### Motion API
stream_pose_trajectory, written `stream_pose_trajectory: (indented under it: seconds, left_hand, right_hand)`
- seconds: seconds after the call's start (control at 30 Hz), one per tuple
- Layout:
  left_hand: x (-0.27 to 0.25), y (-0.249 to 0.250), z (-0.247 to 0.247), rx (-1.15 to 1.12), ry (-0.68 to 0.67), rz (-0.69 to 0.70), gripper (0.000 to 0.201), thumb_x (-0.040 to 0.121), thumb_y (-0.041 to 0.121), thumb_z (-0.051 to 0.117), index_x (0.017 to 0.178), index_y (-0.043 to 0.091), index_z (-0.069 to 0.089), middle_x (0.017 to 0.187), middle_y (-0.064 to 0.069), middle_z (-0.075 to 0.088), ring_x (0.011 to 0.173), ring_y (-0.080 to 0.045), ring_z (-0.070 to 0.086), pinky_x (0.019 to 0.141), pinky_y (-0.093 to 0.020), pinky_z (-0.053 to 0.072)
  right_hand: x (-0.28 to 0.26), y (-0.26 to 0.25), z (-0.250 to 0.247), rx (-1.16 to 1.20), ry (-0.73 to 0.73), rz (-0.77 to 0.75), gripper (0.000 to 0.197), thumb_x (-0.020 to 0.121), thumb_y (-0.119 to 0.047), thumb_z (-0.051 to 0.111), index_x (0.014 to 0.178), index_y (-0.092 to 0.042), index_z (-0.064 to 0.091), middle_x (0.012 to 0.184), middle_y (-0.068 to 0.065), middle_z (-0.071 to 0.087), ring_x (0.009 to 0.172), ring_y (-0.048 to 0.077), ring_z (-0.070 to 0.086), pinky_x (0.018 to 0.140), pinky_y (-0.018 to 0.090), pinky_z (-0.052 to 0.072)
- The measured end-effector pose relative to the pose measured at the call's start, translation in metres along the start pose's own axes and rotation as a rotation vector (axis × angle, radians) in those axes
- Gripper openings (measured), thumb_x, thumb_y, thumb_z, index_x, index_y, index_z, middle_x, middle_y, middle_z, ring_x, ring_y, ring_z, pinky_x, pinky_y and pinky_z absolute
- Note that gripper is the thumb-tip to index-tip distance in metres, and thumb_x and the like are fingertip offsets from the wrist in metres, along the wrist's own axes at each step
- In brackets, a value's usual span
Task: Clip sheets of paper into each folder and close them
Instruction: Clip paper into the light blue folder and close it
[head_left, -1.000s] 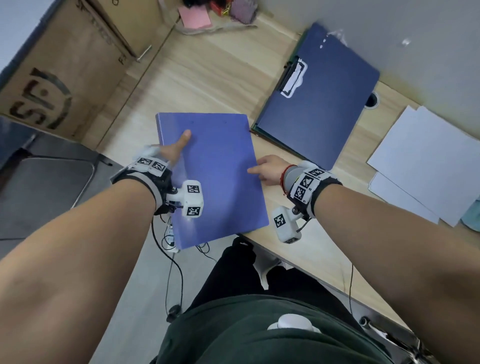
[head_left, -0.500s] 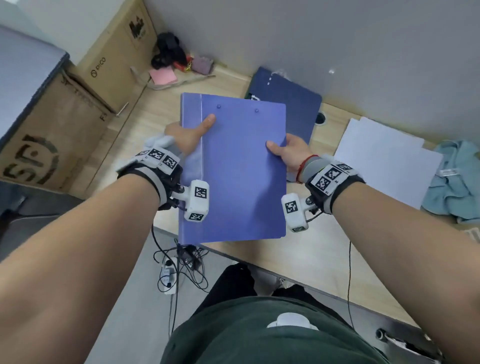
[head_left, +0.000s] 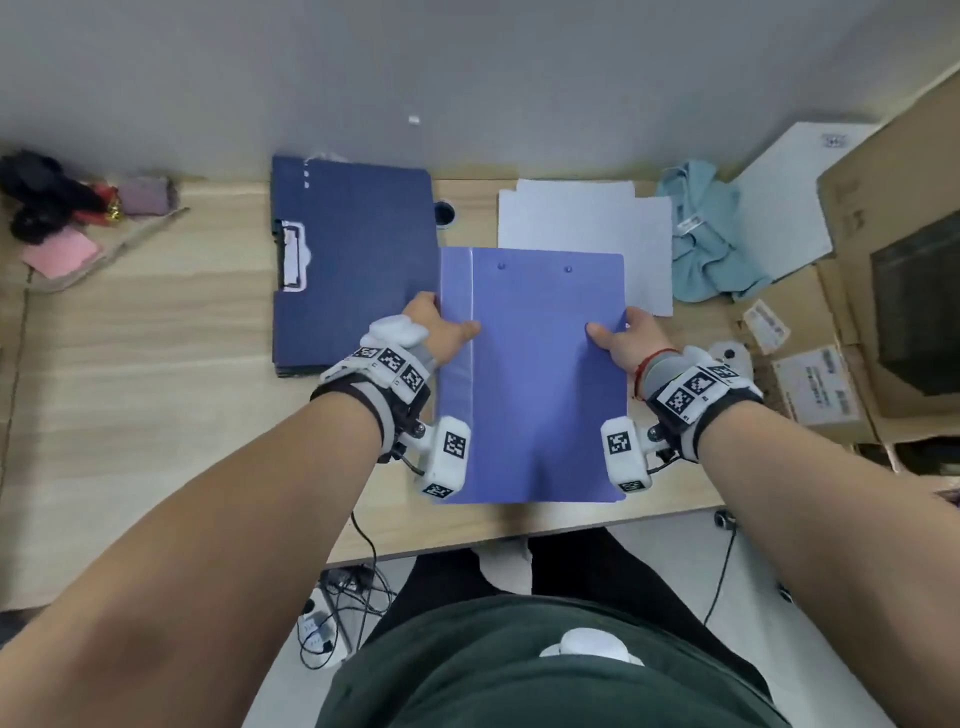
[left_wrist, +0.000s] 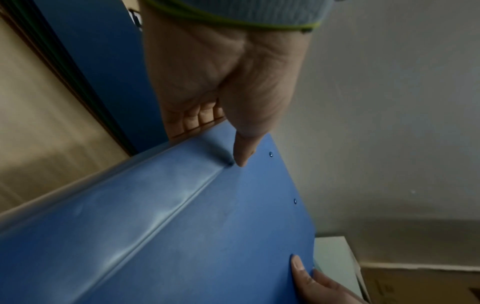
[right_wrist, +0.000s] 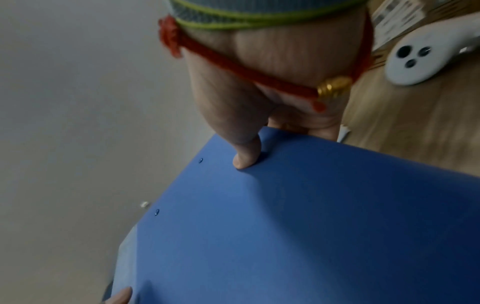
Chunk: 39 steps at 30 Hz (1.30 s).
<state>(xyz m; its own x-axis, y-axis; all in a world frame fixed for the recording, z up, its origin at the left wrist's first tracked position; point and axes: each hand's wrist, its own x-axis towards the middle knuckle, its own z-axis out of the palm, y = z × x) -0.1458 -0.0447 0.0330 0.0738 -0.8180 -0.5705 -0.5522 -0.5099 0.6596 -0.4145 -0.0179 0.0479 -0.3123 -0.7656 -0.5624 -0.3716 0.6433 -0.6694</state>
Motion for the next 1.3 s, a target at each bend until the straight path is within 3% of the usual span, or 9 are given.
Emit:
stream_pose_trajectory:
  seconds: [0.2, 0.33, 0.4, 0.57, 0.73, 0.97, 1.07, 1.17, 1.3]
  left_hand:
    - [0.006, 0.014, 0.055, 0.114, -0.117, -0.073, 0.071, 0.062, 0.050, 0.078, 0.119, 0.011, 0.062, 0.112, -0.007, 0.069, 0.101, -0.029, 0.067, 0.093, -0.043, 0.054]
    - [0.004, 0.017, 0.067, 0.197, -0.144, -0.161, 0.104, 0.042, 0.069, 0.071, 0.129, 0.015, 0.055, 0.118, -0.005, 0.066, 0.105, -0.031, 0.064, 0.095, -0.043, 0.052]
    - [0.004, 0.019, 0.073, 0.247, -0.182, -0.173, 0.100, 0.057, 0.064, 0.075, 0.139, 0.014, 0.048, 0.130, -0.004, 0.059, 0.117, -0.030, 0.058, 0.102, -0.043, 0.047]
    - [0.006, 0.028, 0.078, 0.335, -0.272, -0.190, 0.114, 0.049, 0.077, 0.065, 0.146, 0.022, 0.042, 0.145, 0.002, 0.050, 0.132, -0.025, 0.049, 0.111, -0.042, 0.039]
    - [-0.001, 0.045, 0.071, 0.324, -0.210, -0.247, 0.144, 0.021, 0.106, 0.045, 0.143, 0.031, 0.043, 0.147, 0.004, 0.046, 0.130, -0.027, 0.050, 0.106, -0.044, 0.043]
    - [-0.029, 0.115, 0.018, -0.074, 0.016, -0.187, 0.119, 0.049, 0.104, 0.027, 0.130, 0.022, 0.057, 0.128, -0.006, 0.061, 0.112, -0.031, 0.060, 0.098, -0.047, 0.049]
    - [-0.034, 0.117, -0.016, -0.071, 0.097, -0.106, 0.089, 0.072, 0.085, 0.045, 0.129, 0.019, 0.056, 0.123, -0.004, 0.062, 0.106, -0.027, 0.062, 0.087, -0.043, 0.055]
    - [-0.030, 0.096, -0.046, 0.115, 0.185, -0.032, 0.044, 0.086, 0.034, 0.066, 0.124, 0.014, 0.059, 0.116, -0.007, 0.066, 0.090, -0.024, 0.062, 0.064, -0.029, 0.052]
    - [-0.026, 0.063, -0.077, 0.435, 0.303, -0.087, 0.048, 0.086, 0.015, 0.062, 0.131, 0.007, 0.047, 0.120, -0.017, 0.062, 0.100, -0.033, 0.059, 0.087, -0.040, 0.047]
  right_hand:
    - [0.028, 0.044, -0.025, -0.031, -0.007, 0.111, 0.033, 0.087, -0.023, 0.070, 0.116, -0.012, 0.059, 0.115, 0.011, 0.068, 0.102, 0.032, 0.066, 0.095, 0.050, 0.052]
    - [0.035, 0.041, -0.034, -0.064, -0.050, 0.107, 0.033, 0.089, -0.021, 0.068, 0.119, -0.012, 0.061, 0.108, 0.006, 0.066, 0.098, 0.028, 0.065, 0.094, 0.044, 0.052]
    - [0.042, 0.040, -0.038, -0.083, -0.097, 0.094, 0.030, 0.089, -0.017, 0.066, 0.119, -0.015, 0.063, 0.105, 0.003, 0.066, 0.096, 0.027, 0.065, 0.094, 0.044, 0.053]
    - [0.052, 0.030, -0.046, -0.086, -0.151, 0.070, 0.004, 0.084, -0.023, 0.067, 0.085, -0.025, 0.070, 0.098, 0.004, 0.075, 0.092, 0.028, 0.071, 0.087, 0.045, 0.058]
    - [0.036, -0.026, -0.060, 0.070, -0.302, 0.106, 0.058, 0.090, -0.059, 0.054, 0.101, -0.005, 0.072, 0.103, 0.011, 0.074, 0.093, 0.027, 0.072, 0.080, 0.042, 0.061]
    - [-0.003, -0.102, -0.018, 0.054, -0.731, -0.095, 0.070, 0.098, -0.064, 0.023, 0.106, -0.015, 0.073, 0.109, 0.003, 0.073, 0.092, 0.025, 0.071, 0.082, 0.040, 0.059]
    - [-0.015, -0.114, 0.015, -0.012, -0.824, -0.131, 0.063, 0.099, -0.062, 0.024, 0.113, -0.023, 0.072, 0.116, 0.001, 0.071, 0.094, 0.021, 0.068, 0.087, 0.037, 0.057]
    - [-0.014, -0.110, 0.041, -0.050, -0.793, -0.094, 0.055, 0.100, -0.057, 0.031, 0.116, -0.021, 0.070, 0.117, 0.002, 0.070, 0.091, 0.021, 0.066, 0.082, 0.033, 0.053]
    - [0.000, -0.084, 0.055, -0.230, -0.728, -0.002, 0.051, 0.100, -0.054, 0.036, 0.125, -0.019, 0.064, 0.128, 0.002, 0.062, 0.107, 0.023, 0.062, 0.095, 0.036, 0.050]
